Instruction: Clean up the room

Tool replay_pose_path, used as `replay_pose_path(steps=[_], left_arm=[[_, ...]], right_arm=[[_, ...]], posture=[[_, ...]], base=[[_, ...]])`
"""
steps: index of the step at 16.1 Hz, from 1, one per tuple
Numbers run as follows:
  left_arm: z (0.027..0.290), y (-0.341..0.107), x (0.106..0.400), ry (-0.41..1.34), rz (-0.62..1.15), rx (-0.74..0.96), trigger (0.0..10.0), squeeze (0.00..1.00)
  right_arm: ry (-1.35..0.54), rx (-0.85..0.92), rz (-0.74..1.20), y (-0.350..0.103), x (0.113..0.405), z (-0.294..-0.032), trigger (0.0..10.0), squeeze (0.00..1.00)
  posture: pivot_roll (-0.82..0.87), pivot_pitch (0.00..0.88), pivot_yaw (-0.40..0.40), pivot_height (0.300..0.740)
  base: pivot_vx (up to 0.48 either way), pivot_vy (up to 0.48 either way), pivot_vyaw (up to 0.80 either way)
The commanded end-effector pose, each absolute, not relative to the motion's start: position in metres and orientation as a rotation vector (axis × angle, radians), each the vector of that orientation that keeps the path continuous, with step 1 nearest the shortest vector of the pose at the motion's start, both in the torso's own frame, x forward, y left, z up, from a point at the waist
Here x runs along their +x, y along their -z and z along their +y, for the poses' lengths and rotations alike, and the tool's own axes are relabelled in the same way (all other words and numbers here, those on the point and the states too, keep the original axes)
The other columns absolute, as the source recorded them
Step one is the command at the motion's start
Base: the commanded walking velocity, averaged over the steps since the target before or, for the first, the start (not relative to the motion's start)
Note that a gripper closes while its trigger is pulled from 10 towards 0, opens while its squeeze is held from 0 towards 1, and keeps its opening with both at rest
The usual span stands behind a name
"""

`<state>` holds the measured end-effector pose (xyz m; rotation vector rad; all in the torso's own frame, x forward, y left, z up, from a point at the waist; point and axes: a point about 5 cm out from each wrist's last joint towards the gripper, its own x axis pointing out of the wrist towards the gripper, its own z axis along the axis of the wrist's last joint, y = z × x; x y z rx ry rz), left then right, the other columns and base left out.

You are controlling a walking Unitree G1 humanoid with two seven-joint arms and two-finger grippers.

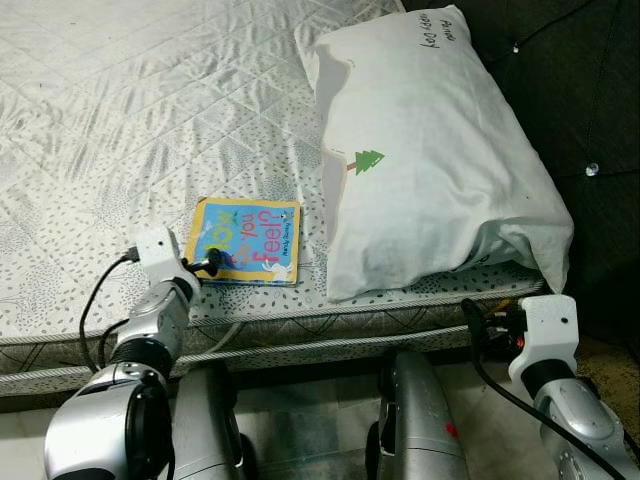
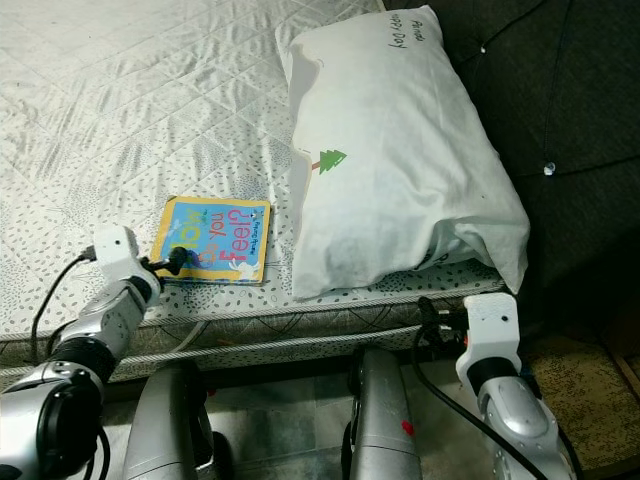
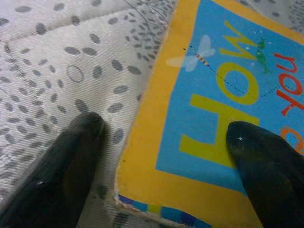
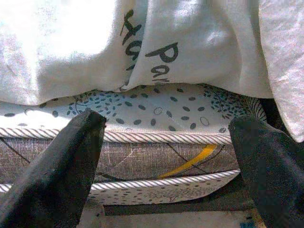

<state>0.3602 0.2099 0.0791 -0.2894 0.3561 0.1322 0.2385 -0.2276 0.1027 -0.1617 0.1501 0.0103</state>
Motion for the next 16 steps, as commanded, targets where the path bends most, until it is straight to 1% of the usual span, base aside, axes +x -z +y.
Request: replay_pose_path(steps=[1,7,16], left_arm=[[0.207,-0.074,0.358,-0.125,0.383,-0.287,10.0,0.00],[0.180,-0.073,0.362,-0.056,0.404,-0.299,10.0,0.00],[0.174,-0.071,0.360,-0.033,0.379,-0.333,10.0,0.00]], right_arm=[[0.013,-0.161,0.169,-0.099,0.236,-0.232,10.0,0.00],[0.008,-0.154,0.158,-0.100,0.240,-0.228,10.0,0.00],[0.000,-0.135,0.142,-0.100,0.247,-0.223,10.0,0.00]], posture=[[-0.23,0.215,0.002,0.541],[-0.23,0.209,0.007,0.541],[-0.21,0.191,0.017,0.541]], base=[[0.000,0.000,0.00],[0.000,0.000,0.00],[0.000,0.000,0.00]])
